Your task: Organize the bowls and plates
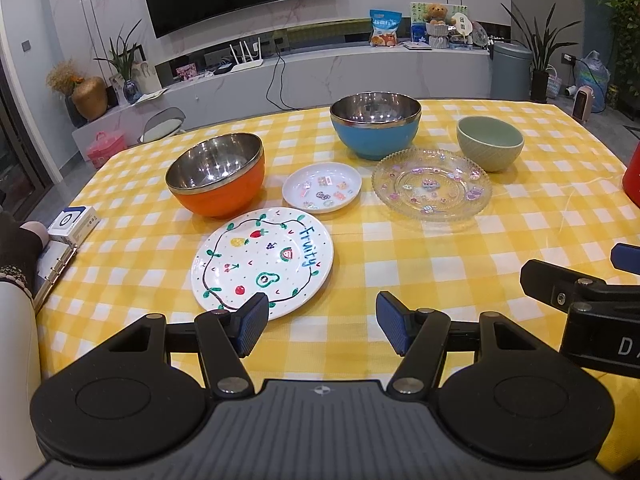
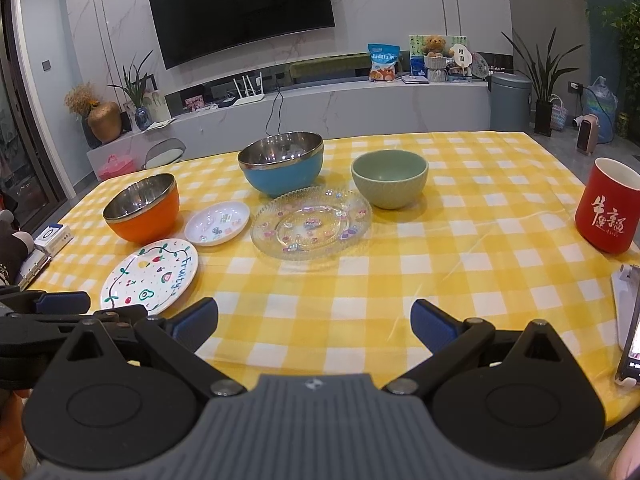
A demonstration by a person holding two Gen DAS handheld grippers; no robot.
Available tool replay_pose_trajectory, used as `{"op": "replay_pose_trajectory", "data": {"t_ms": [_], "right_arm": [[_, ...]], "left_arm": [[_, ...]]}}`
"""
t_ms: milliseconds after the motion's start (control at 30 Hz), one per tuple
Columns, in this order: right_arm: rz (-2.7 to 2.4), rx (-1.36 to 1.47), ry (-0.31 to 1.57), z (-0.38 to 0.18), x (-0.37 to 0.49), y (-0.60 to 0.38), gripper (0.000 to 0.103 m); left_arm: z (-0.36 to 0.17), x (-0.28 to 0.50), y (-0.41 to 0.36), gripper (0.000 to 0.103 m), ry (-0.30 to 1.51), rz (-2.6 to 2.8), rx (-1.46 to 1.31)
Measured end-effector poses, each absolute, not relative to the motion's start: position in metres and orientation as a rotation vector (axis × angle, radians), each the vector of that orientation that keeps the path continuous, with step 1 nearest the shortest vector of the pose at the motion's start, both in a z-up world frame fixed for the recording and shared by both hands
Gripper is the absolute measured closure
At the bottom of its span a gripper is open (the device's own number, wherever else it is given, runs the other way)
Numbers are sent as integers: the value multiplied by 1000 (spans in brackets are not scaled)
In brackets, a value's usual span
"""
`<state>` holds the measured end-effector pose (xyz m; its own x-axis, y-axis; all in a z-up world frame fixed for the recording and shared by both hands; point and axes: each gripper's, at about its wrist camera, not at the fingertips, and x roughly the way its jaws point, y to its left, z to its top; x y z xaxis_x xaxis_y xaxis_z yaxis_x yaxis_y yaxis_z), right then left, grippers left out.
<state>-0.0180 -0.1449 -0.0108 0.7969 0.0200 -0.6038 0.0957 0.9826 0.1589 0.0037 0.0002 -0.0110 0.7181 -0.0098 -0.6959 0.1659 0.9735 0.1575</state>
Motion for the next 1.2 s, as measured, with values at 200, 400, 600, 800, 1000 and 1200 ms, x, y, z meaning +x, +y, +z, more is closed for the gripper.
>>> {"op": "replay_pose_trajectory", "data": {"t_ms": [200,400,600,800,1000,1200], "right_arm": [[-41,186,649,-11,-18,-145,3],[-41,188,650,-12,-18,-145,3],[-41,188,652,-12,-18,-145,3],[-41,188,651,-12,-18,-145,3],[-41,188,652,-12,-18,-145,3],[-41,189,652,-12,-17,-145,3]], "left_arm": [[-11,4,0,30,765,-98,214],[-11,4,0,30,766,-98,215],[-11,4,0,30,771,-97,216],[-12,5,1,30,775,-98,213],[-12,5,1,30,776,-97,212],[-12,5,1,30,776,-97,213]]}}
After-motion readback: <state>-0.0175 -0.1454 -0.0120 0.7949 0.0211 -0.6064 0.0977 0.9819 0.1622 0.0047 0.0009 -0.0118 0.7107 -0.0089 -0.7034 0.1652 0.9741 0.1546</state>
